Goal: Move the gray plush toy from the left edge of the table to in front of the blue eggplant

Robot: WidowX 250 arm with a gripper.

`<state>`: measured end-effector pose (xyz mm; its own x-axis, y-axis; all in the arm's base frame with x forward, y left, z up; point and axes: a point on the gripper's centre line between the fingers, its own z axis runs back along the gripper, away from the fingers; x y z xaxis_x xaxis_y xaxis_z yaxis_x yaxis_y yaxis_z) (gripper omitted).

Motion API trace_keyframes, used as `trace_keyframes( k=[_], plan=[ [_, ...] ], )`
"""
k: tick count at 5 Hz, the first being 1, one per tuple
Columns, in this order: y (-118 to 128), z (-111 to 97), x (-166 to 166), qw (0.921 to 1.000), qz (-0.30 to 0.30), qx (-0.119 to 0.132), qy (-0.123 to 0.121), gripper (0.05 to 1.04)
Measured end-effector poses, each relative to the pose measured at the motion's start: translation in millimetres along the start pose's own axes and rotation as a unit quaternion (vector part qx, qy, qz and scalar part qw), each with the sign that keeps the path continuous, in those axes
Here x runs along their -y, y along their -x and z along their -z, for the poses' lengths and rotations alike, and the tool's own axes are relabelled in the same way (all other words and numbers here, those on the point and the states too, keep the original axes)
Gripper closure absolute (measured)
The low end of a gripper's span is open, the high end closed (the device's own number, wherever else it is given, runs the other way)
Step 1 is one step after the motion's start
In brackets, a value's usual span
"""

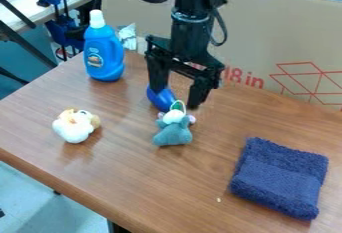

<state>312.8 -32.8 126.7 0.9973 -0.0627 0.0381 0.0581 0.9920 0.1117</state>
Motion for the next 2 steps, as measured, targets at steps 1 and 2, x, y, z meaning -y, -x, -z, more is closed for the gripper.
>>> trace_keyframes(
  k=[1, 2],
  plan=[
    [7.2, 0.1, 0.0, 0.9995, -0.021, -0.023, -0.005, 0.081],
    [7.4, 0.2, -0.5, 0.9994, -0.026, -0.024, -0.005, 0.081]
  ],
)
